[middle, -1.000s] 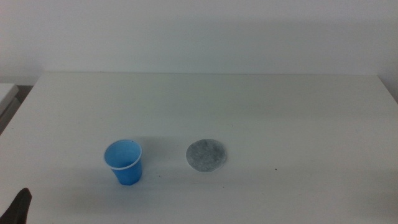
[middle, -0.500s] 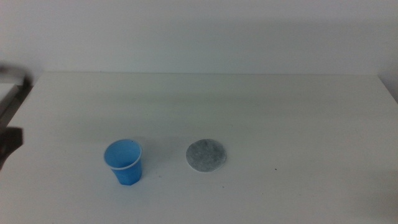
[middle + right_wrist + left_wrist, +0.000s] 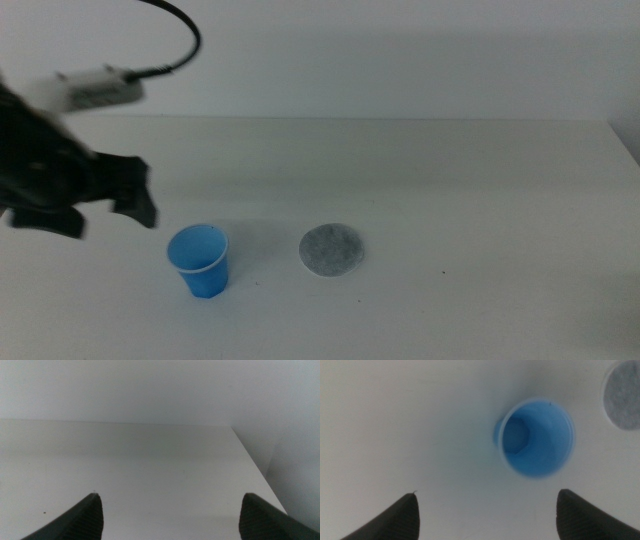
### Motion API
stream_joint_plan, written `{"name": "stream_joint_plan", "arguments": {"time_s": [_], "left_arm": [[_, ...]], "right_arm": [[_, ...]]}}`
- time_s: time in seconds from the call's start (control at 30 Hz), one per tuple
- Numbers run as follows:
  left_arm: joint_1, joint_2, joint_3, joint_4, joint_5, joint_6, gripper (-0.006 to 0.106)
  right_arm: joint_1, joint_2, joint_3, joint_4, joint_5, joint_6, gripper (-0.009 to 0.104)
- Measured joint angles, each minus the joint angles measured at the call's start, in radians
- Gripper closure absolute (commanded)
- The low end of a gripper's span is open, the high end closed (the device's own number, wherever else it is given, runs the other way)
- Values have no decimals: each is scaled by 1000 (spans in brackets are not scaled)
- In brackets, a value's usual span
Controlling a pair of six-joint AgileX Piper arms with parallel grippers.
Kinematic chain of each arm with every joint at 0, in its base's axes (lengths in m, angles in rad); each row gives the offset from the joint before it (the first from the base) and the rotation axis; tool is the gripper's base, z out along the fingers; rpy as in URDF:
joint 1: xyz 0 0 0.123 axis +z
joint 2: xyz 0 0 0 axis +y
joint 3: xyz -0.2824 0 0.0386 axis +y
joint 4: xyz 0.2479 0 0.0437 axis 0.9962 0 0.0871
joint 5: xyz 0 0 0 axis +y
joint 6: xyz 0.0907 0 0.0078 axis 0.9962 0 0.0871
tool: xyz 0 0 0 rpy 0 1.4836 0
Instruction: Place an empty cup on a cup mat.
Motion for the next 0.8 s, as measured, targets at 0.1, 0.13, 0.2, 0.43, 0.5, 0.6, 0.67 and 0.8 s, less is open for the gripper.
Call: {"name": "stream_joint_plan", "arguments": {"time_s": [0.1,0.13,0.2,0.43,0.5,0.6,0.67,0.8], "left_arm": [[-23,110,-9,-32,-26,-2,7],[-32,146,-12,-37,-30,-8,7],[-49,205,-28,-41,-32,-8,7],[-76,374,-57,-43,-55,-8,17],[-76,409,-57,-43,-62,-8,32],[-76,440,-57,-45,-72,-8,64],[-76,446,-57,-47,-78,-8,89],[-94,427,-57,-47,-89,-8,102]], "right_arm": [[0,0,0,0,0,0,2],[0,0,0,0,0,0,2],[0,0,0,0,0,0,2],[0,0,0,0,0,0,2],[0,0,0,0,0,0,2],[0,0,0,0,0,0,2],[0,0,0,0,0,0,2],[0,0,0,0,0,0,2]]}}
